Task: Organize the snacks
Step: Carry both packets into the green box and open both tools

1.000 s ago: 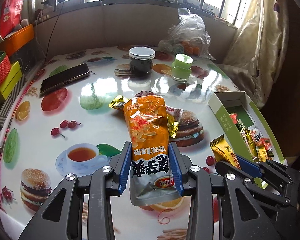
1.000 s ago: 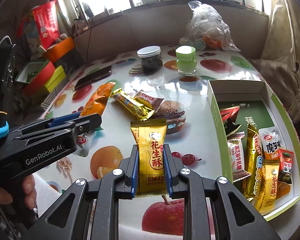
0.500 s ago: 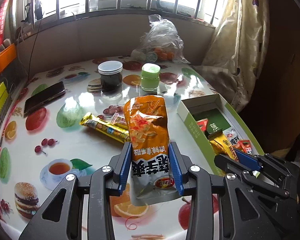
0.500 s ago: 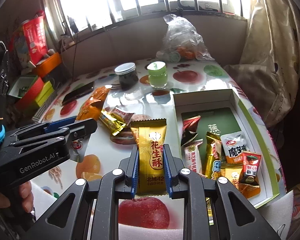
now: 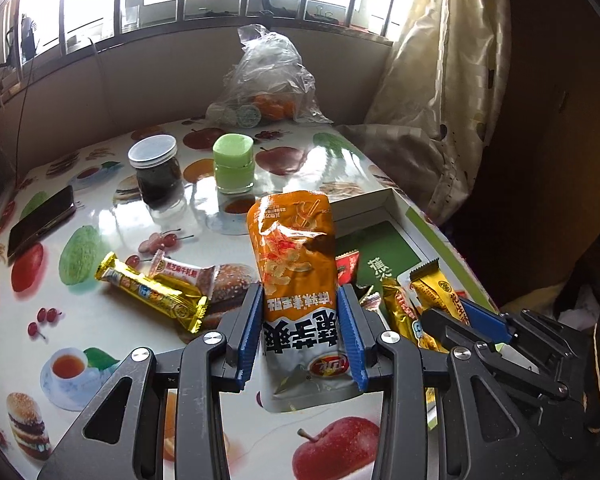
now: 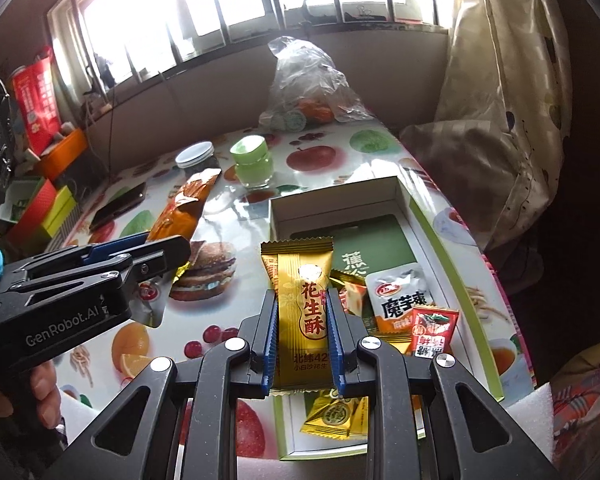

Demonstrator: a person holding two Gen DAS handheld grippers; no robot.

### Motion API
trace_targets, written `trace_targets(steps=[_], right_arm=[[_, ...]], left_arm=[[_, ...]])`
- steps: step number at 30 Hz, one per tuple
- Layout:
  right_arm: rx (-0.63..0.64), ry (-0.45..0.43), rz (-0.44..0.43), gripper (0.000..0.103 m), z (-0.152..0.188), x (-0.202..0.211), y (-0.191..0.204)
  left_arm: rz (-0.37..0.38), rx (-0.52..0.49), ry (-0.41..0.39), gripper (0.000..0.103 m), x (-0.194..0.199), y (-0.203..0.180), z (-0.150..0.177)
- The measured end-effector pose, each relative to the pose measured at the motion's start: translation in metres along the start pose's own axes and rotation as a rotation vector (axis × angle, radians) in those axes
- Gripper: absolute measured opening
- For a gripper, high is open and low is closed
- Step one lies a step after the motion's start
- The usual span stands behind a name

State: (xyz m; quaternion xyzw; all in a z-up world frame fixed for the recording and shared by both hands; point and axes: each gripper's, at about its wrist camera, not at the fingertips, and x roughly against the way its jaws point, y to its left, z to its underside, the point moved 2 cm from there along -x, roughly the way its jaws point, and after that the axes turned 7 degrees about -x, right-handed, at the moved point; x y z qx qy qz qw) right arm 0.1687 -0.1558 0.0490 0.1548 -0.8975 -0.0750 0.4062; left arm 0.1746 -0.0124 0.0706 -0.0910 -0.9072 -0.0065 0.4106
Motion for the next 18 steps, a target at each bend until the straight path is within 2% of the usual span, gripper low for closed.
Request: trace_targets(steps=[9,18], right_arm=[[-0.04,0.012,0.053,0.021,-0.006,-0.01,-0.031],[-0.047,0.038,0.128,0.021,-0.005,-0.029,-0.055]], left_arm=[[0.06,-0.019,0.044,0.039,-0.031,-0.015,-0.013],[0.079,-0.056,0.087,0.039,-0.063,-0.034,-0.021]])
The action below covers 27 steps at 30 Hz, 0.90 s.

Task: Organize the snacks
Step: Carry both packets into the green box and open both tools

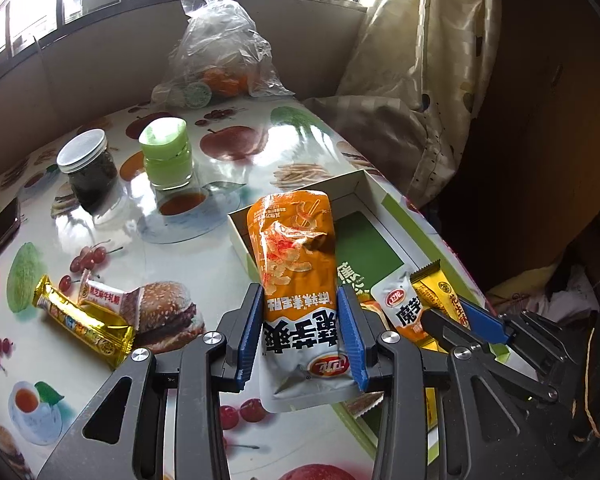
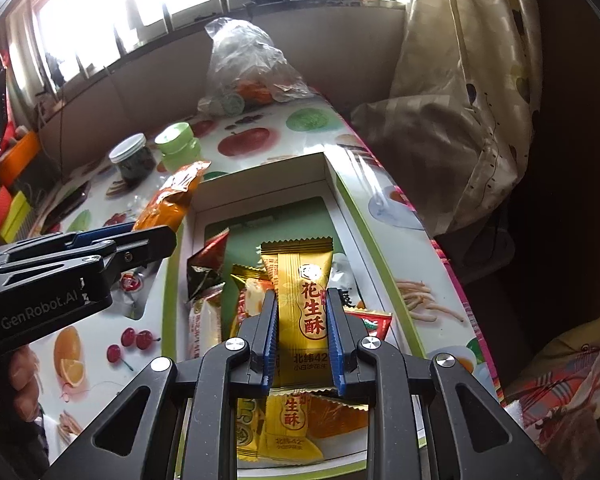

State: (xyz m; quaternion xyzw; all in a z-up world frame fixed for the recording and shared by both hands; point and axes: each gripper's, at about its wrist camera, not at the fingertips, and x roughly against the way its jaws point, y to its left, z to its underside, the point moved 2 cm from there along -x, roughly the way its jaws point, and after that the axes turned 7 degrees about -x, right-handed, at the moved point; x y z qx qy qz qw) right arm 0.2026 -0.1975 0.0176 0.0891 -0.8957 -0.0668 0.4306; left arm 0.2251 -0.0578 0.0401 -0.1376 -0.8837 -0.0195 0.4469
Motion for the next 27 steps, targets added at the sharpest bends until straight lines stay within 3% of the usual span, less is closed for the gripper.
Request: trace_targets(steps=[13,27], right_arm=[[0.023,0.012,0.055,0.021,0.0,-0.019,-0.01],[0.024,0.02,0.051,0.028,0.001,-0.022,-0.012]], left_arm=[[-0.025,-0.02,0.036,0.04,-0.025,-0.009,-0.004],[0.015,-0.024,0.063,0.046,-0.034,-0.012,-0.006]])
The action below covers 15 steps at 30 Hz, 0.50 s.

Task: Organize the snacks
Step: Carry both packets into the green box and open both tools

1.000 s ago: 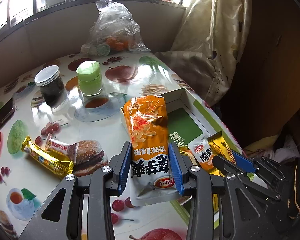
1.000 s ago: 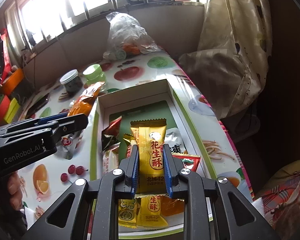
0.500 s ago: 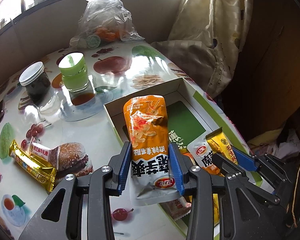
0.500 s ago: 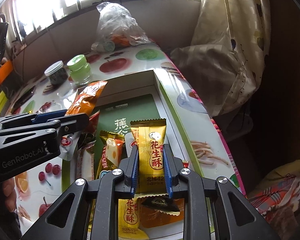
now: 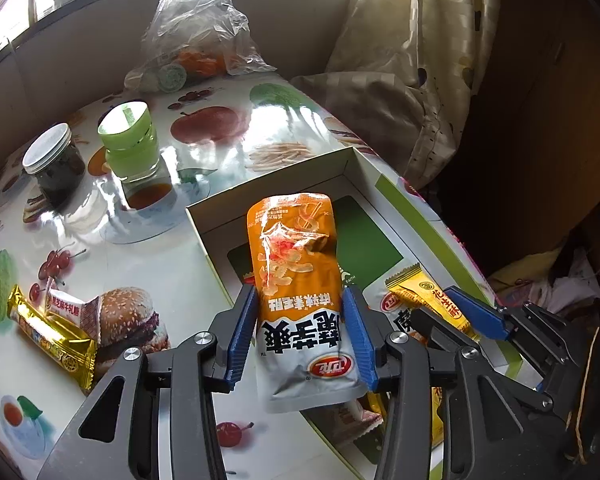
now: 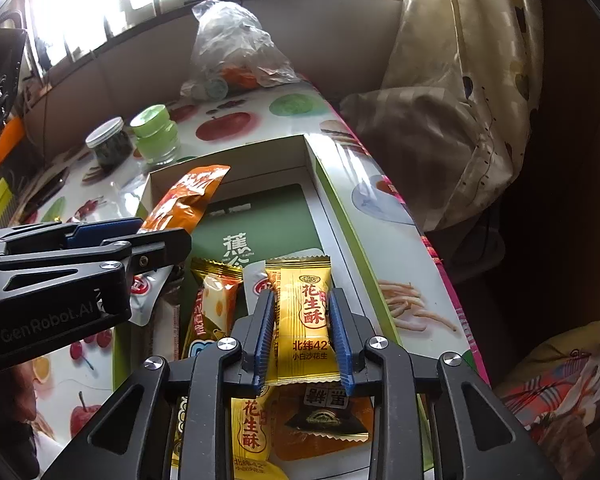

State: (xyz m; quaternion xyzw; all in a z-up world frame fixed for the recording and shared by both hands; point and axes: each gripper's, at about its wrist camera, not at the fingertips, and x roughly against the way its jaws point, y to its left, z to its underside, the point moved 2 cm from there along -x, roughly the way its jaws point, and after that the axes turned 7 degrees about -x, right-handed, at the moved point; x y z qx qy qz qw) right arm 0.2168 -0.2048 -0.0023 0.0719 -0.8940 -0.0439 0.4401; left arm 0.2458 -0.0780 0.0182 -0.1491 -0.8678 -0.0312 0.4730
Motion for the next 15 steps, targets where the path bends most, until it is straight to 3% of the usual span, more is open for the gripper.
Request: trace_targets(steps=[15], right_arm=[[-0.017,-0.006,0.01,0.041,0.002,0.0075,-0.0039]], left_arm=[[0.028,0.006,-0.021,0.052,0.0059,-0.0007,0.0]])
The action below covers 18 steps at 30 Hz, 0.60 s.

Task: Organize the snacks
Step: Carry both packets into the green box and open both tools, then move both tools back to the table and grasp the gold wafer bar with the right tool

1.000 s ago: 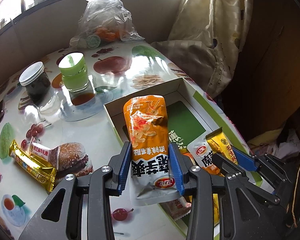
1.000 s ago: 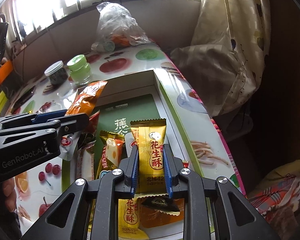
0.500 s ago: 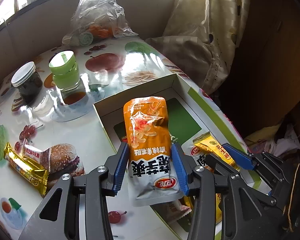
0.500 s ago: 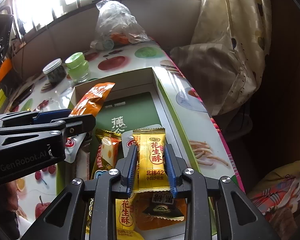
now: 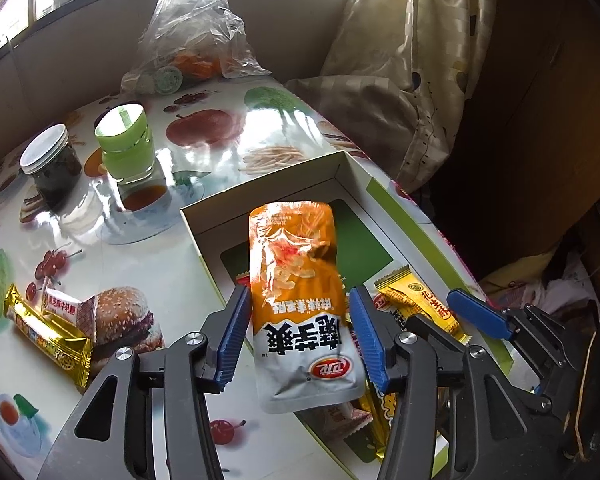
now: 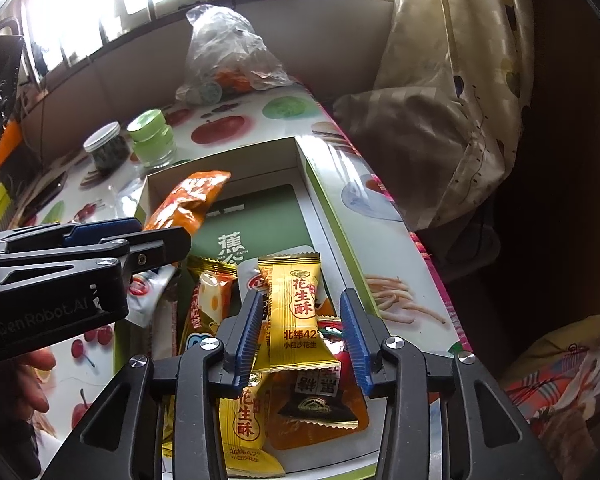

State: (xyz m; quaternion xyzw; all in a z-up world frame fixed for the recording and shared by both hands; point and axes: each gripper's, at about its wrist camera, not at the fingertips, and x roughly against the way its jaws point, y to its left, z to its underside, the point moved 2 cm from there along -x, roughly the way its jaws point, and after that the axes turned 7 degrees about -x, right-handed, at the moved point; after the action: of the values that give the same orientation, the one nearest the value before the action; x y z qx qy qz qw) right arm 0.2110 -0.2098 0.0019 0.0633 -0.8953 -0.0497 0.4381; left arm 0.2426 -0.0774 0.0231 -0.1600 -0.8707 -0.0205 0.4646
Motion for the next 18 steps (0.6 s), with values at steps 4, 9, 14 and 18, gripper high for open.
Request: trace_targets(steps=[4,9,14,18], right_arm=[[-0.008,-0.003,-0.001,0.043,0.001,0.002,-0.001],[-0.017,-0.005,0.0,0.044,0.002,0.006,-0.003],[-0.023,-0.017,0.0,0.046,0.001,0.013,-0.002],[-0.031,-0.031,-0.015,0.047,0.0,0.021,0.001]], left_arm=[[-0.004,0.004,-0.009,0.053,0.004,0.0,0.0],[-0.004,0.008,-0.012,0.053,0.007,-0.001,0.002],[-0.005,0.006,-0.03,0.053,0.018,-0.002,0.005],[-0.014,0.017,-0.05,0.053,0.03,0.002,0.009]])
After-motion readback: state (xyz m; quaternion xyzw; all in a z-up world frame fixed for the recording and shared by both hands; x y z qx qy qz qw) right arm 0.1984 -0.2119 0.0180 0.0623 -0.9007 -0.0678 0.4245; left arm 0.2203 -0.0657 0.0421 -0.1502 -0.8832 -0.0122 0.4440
